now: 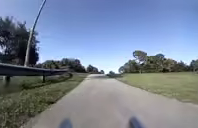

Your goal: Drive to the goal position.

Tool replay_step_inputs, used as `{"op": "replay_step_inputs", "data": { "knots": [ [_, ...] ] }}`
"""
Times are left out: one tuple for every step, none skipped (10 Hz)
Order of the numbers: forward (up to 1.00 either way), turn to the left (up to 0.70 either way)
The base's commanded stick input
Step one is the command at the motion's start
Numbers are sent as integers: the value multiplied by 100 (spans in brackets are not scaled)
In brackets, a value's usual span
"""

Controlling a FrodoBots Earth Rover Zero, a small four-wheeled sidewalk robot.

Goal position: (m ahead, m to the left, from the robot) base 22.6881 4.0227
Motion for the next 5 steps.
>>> {"op": "replay_step_inputs", "data": {
  "knots": [
    [85,3],
    [85,4],
    [85,6],
    [85,8],
    [85,10]
  ]
}}
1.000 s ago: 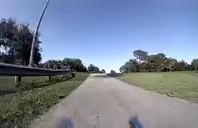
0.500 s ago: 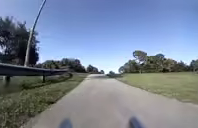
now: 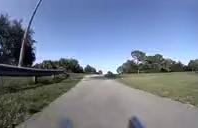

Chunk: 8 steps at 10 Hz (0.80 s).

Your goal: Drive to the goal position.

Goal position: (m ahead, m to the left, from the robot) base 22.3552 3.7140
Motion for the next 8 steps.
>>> {"op": "replay_step_inputs", "data": {
  "knots": [
    [85,11],
    [85,5],
    [85,0],
    [85,0],
    [85,0],
    [85,0],
    [85,0],
    [85,0]
  ]
}}
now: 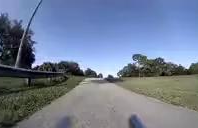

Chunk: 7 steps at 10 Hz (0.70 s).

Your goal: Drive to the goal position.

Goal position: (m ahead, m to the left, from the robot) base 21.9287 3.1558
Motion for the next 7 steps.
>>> {"op": "replay_step_inputs", "data": {
  "knots": [
    [85,0],
    [85,0],
    [85,0],
    [85,0],
    [85,0],
    [85,0],
    [85,0]
  ]
}}
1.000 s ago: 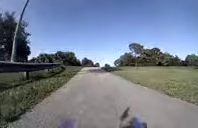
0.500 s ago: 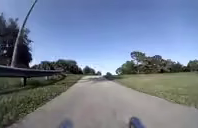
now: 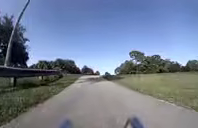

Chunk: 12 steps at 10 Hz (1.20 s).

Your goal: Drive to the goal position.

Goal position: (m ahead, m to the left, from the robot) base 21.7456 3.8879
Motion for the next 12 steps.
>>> {"op": "replay_step_inputs", "data": {
  "knots": [
    [85,0],
    [85,0],
    [85,0],
    [85,0],
    [85,0],
    [85,0],
    [85,0],
    [85,0],
    [85,0],
    [85,3],
    [85,29],
    [85,34]
  ]
}}
